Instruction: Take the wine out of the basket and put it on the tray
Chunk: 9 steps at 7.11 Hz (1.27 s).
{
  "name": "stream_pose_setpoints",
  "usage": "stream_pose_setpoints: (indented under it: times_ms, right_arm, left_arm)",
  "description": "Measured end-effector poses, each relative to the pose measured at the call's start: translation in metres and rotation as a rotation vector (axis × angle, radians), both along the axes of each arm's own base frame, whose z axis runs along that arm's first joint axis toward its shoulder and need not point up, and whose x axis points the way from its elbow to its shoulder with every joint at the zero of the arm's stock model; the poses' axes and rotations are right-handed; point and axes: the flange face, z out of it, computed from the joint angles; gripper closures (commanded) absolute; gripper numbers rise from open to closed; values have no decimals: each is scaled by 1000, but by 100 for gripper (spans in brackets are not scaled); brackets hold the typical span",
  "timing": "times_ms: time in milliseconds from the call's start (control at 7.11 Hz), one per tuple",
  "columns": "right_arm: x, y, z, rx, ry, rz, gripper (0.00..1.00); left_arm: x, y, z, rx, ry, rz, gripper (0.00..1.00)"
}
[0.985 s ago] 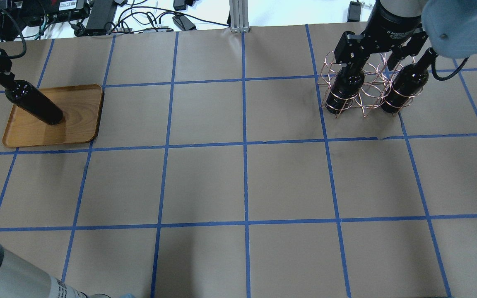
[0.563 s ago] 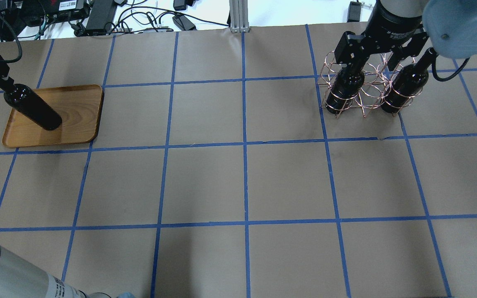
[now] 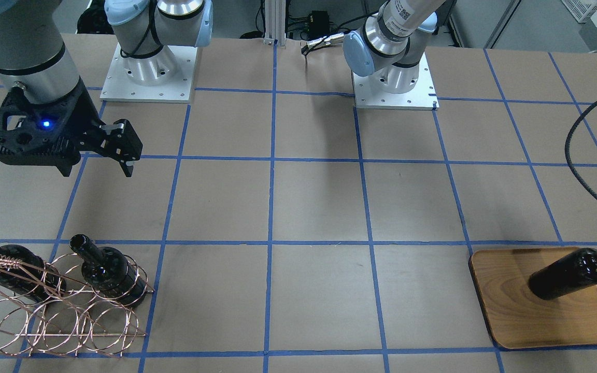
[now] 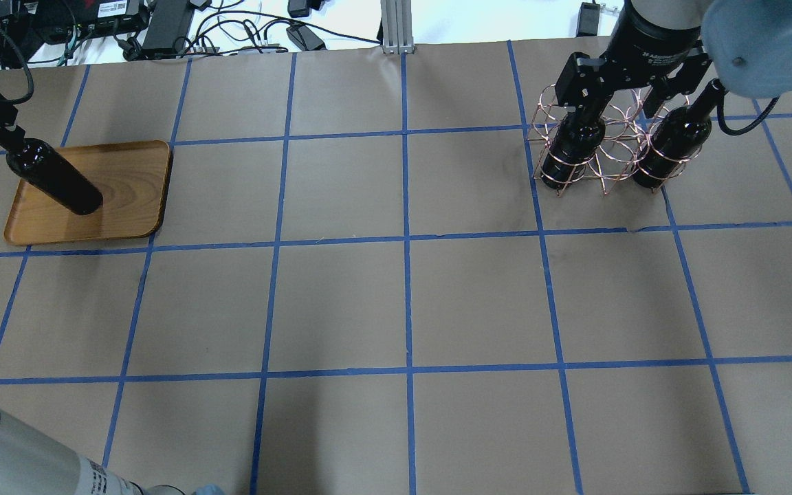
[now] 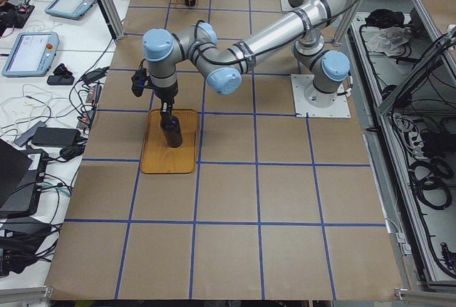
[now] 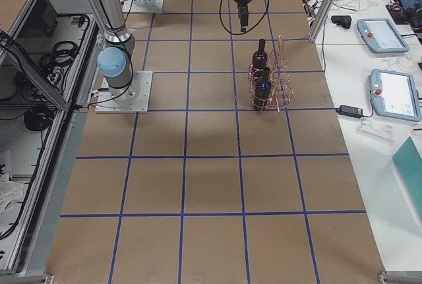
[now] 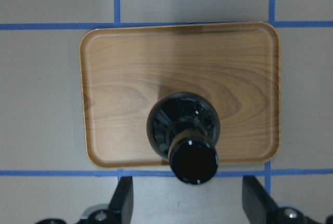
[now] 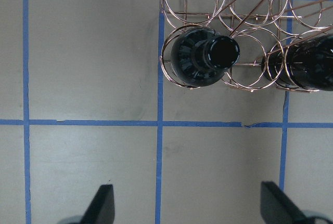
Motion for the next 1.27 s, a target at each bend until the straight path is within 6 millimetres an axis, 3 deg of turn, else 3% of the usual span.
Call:
stream_pose_setpoints:
  times_ms: [141,281,422,844,1126,1266]
  right_arm:
    - [0,-1,0,-6,-4,1,0]
    - [1,-2,0,-13,-6,1,0]
    - [1,-3,0,-17,-7,2,0]
    - [1,-3,0,-18,-6,3,0]
    - [1,-2,-1,-15,-7,2,0]
    - [1,-2,-1,-14,-7,2,0]
  left_arm:
    - [-13,12,24,7,0,-7,22]
    - [-38,25,47,25,7,-27,22]
    - [-77,34,68,42,12,-54,21]
    - [-236,49,111,33,-9,-16,19]
    - [-337,75,112,35,-1,13,19]
    - [-378,90,108,42,1,1,19]
